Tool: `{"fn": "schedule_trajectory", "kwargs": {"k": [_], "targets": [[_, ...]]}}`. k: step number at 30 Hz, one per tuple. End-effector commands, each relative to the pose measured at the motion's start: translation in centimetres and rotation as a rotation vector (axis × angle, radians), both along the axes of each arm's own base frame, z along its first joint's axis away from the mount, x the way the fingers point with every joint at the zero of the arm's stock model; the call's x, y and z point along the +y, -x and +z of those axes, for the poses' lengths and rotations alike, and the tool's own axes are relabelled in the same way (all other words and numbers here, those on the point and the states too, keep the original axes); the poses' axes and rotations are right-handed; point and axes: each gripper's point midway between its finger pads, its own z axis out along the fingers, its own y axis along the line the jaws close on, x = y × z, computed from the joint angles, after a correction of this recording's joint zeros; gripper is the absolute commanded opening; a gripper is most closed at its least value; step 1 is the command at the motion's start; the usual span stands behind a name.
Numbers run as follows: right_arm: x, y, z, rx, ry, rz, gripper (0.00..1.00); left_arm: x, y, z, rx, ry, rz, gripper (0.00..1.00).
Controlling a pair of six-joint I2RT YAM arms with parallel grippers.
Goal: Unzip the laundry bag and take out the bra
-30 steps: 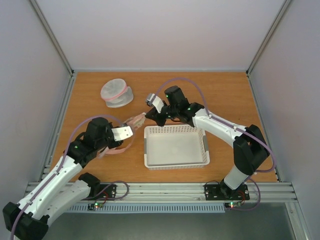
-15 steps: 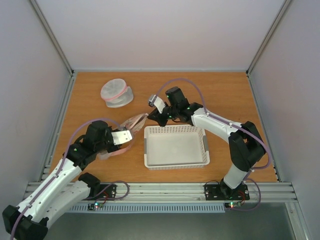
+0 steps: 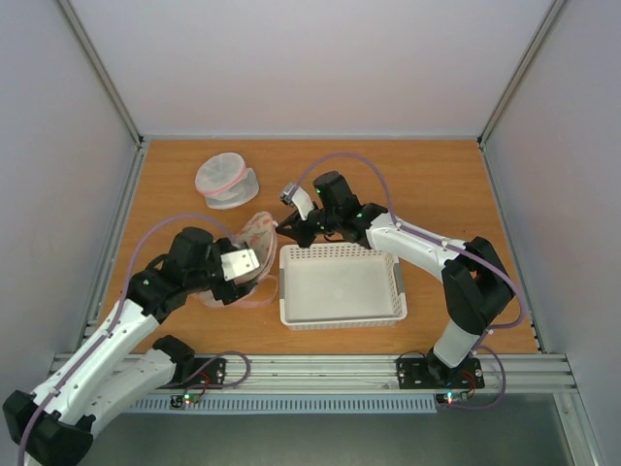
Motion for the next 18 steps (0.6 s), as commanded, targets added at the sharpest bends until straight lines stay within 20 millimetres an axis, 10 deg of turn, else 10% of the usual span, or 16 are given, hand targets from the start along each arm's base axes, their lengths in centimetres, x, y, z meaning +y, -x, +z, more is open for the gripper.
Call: {"fn": "schedule_trajectory", "kwargs": {"k": [1, 18], "targets": [[1.0, 0.0, 2.1, 0.025, -0.096, -0.03, 0.01, -2.7, -1.0, 3.2, 0.066, 0.188, 0.077, 0.88], [1.1, 2.3, 3.3, 0.01, -0.144, 0.031, 0.01, -4.2, -8.3, 3.1, -0.026, 0.166, 0.34, 0.67]]}}
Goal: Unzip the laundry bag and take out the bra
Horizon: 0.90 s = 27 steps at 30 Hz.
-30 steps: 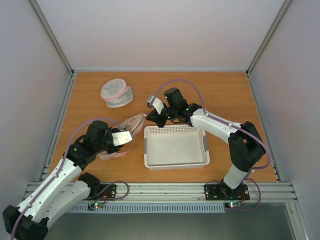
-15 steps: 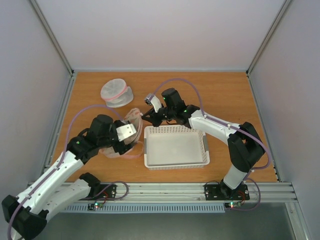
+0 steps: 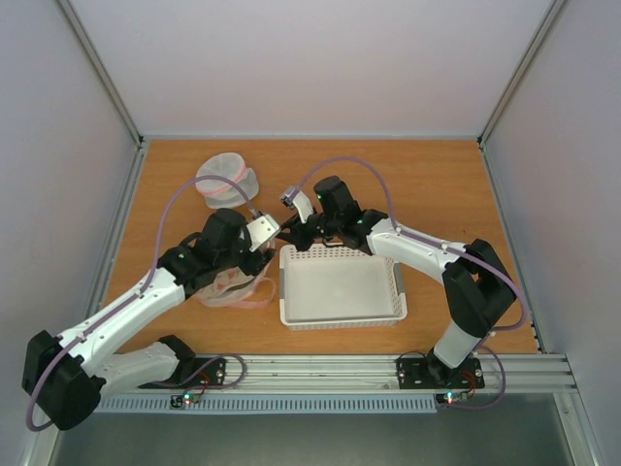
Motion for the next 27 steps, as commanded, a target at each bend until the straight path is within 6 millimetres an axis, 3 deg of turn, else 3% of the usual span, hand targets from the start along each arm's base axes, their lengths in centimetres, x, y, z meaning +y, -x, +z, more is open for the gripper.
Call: {"fn": "schedule_trajectory", "kwargs": {"k": [1, 5, 9, 11, 20, 23, 27], "targets": [[0.4, 1.3, 3.2, -0.069, -0.075, 0.048, 0.01, -0.7, -2.0, 2.0, -0.092, 0.038, 0.033, 0.62], [0.2, 1.8, 3.1, -0.069, -0.079, 0.062, 0.01, -0.7, -2.0, 1.5, -0.097, 0.018, 0.02, 0.43], [0.0, 1.6, 2.9, -0.079, -0.067, 0.06, 0.01, -0.3, -1.6, 1.5, -0.116, -0.012, -0.006, 0.1], [-0.5, 0.9, 2.6, -0.096, -0.042, 0.033, 0.01, 0.0, -1.2, 1.6, -0.133, -0.038, -0.028, 0.01], [-4.8, -4.0, -2.0, -0.091, 0.132, -0.113, 0.01, 1.0, 2.5, 0.4, -0.174, -0.217, -0.282, 0.01], [-6.5, -5.2, -2.6, -0.082, 0.141, -0.158, 0.01, 1.5, 3.4, -0.3, -0.174, -0.266, -0.335, 0.01], [-6.7, -6.0, -3.5, -0.102, 0.174, -0.139, 0.01, 1.6, 4.5, -0.6, -0.195, -0.287, -0.408, 0.01]]}}
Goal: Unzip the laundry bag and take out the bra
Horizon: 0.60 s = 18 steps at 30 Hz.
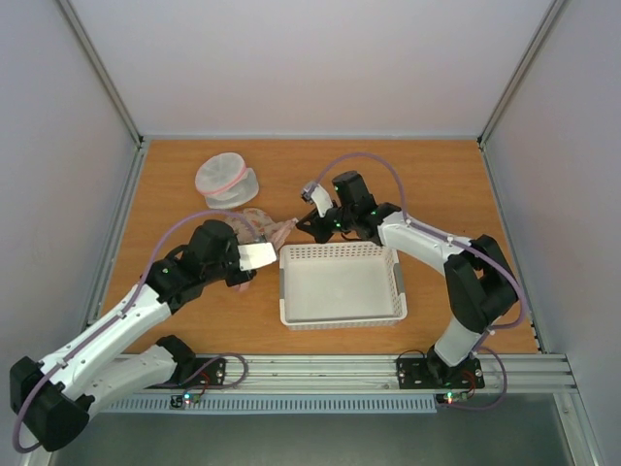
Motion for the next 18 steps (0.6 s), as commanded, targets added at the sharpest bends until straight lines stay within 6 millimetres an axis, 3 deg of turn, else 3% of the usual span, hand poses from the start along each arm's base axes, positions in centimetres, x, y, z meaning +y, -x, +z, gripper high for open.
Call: {"fn": "schedule_trajectory", "kwargs": {"k": [1, 10, 14, 18], "targets": [[-1.2, -2.0, -1.4, -0.036, 0.061, -0.039, 0.01, 0.4, 1.9, -1.0, -0.01, -0.066, -0.119, 0.01], [-1.2, -1.8, -3.8, 0.042, 0.066, -0.009, 0.01, 0.8, 1.5, -0.4, -0.023, -0.046, -0.066, 0.01], [0.0, -0.3, -3.2, 0.06, 0.017, 0.097, 0.01, 0.6, 0.4, 2.3, -0.059, 0.056, 0.005, 0.01], [0.6, 0.8, -2.7, 0.045, 0.011, 0.155, 0.01, -0.6, 1.3, 5.1, -0.082, 0.168, -0.051, 0.01]]}}
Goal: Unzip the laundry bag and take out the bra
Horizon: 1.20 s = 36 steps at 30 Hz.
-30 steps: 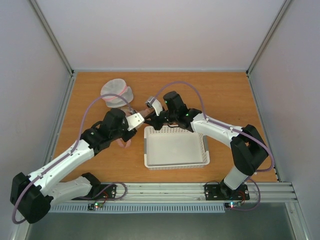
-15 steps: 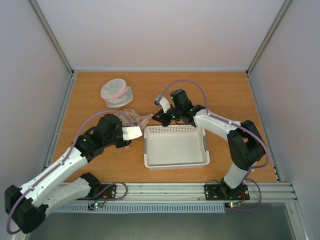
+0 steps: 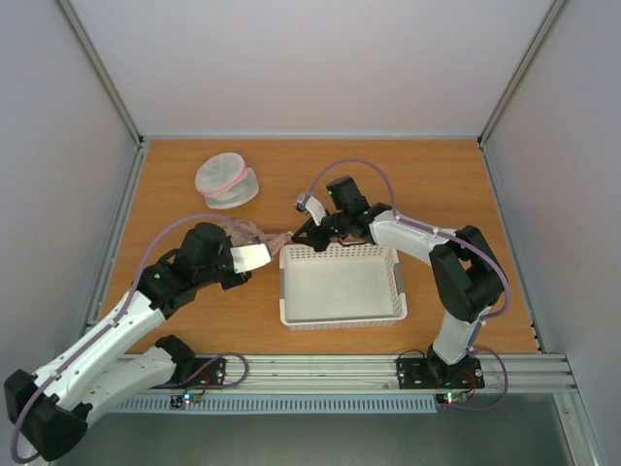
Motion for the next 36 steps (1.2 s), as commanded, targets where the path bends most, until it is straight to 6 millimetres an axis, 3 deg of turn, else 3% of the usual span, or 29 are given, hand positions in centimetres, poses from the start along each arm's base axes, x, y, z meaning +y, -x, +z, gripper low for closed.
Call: {"fn": "schedule_trajectory", "kwargs": {"k": [1, 4, 7, 12, 16, 23, 28, 34, 35, 36], "targets": [[-0.4, -0.9, 0.5, -0.034, 0.012, 0.007, 0.01, -1.5, 0.5, 5.3, -0.094, 0.167, -0.056, 0.01], [-0.6, -1.1, -0.3, -0.025, 0.036, -0.008, 0.01, -1.2, 0.2, 4.7, -0.116, 0.124, -0.056, 0.01], [-0.5, -1.2, 0.7, -0.053, 0.02, -0.012, 0.02, -0.9, 0.3, 3.2, -0.088, 0.089, -0.052, 0.01], [-0.8, -1.0, 4.3, -0.207, -0.013, -0.017, 0.31, -0.7, 1.0, 0.3, -0.017, 0.03, -0.077, 0.01], [-1.0, -0.1, 7.4, -0.329, -0.044, -0.012, 0.43, 0.2, 0.4, -1.8, -0.014, -0.058, -0.053, 0.01], [0.7, 1.7, 8.7, -0.425, 0.011, 0.01, 0.46, 3.8, -1.4, -4.9, 0.003, -0.194, 0.076, 0.01], [3.7, 4.4, 8.0, -0.414, -0.002, 0.084, 0.47, 3.6, 1.8, -8.1, 0.125, -0.231, -0.051, 0.01], [4.6, 4.1, 7.6, -0.385, -0.015, 0.059, 0.48, 1.8, 4.3, -8.7, 0.2, -0.203, -0.17, 0.01], [4.6, 3.9, 7.5, -0.384, -0.009, 0.049, 0.49, 1.8, 4.6, -8.9, 0.21, -0.206, -0.181, 0.07], [4.6, 3.6, 7.5, -0.384, -0.002, 0.039, 0.49, 1.7, 4.9, -8.9, 0.213, -0.209, -0.197, 0.26]]}}
